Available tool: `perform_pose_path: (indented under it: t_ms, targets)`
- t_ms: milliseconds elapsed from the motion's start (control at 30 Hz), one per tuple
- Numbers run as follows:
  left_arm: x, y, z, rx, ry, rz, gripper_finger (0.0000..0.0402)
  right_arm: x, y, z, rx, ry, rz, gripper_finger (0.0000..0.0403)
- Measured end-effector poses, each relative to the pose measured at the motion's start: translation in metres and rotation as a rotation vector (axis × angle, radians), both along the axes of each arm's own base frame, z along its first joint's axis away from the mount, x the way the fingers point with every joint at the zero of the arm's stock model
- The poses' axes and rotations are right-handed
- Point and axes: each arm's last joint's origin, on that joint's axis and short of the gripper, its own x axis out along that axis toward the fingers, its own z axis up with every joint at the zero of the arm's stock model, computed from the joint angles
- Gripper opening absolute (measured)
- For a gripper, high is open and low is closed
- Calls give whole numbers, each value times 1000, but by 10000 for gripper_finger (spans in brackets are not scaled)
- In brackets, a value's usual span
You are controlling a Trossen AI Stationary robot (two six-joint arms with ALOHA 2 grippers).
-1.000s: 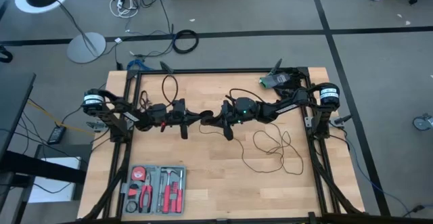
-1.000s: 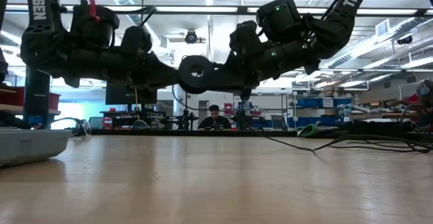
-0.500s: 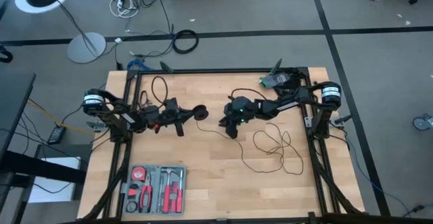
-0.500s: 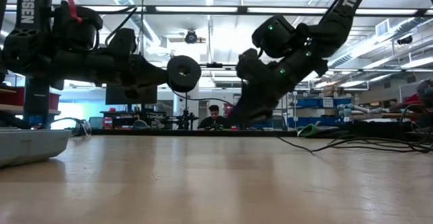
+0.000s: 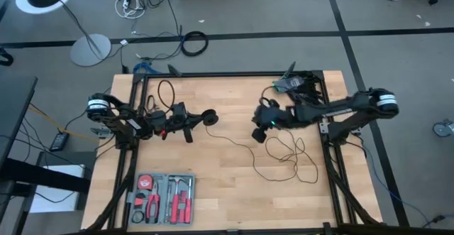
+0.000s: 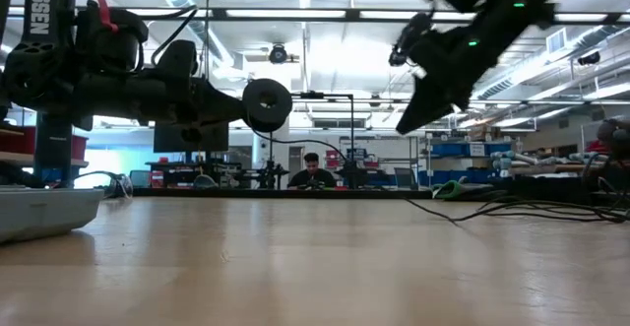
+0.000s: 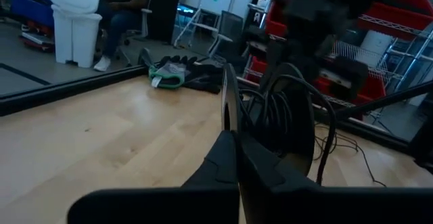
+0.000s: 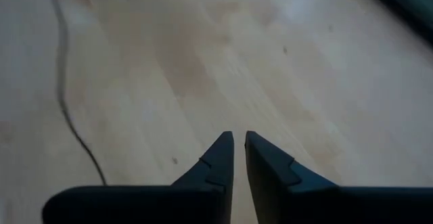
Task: Coil cords
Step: Coil the black wire on the spool
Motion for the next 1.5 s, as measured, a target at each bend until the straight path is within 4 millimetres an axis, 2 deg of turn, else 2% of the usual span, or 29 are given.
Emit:
perform_pose_path:
  t_ms: [167,267,400,733,933,1033,1267,1500]
  targets:
    - [0,0,0,2,-1,0,0,-19,24,-31,-89,-275,-65,34]
    - [0,0,0,12,-1,0,0,-22,25,-47,-73,-462,-85,35]
    - [0,0,1,14,-8,3,0,-18,21,-56,-72,-568,-102,36]
    - [3,2,4,20,-28,33,0,27,18,-67,-130,-541,-91,50]
    - [6,2,7,64,-27,36,0,60,24,-65,-152,-529,81,73]
    - [6,2,7,64,-26,35,0,71,23,-59,-152,-547,101,81]
    - [6,2,5,62,-13,35,0,82,14,-52,-86,-560,227,87]
    - [6,2,6,57,-18,34,0,82,11,-53,-40,-557,214,86]
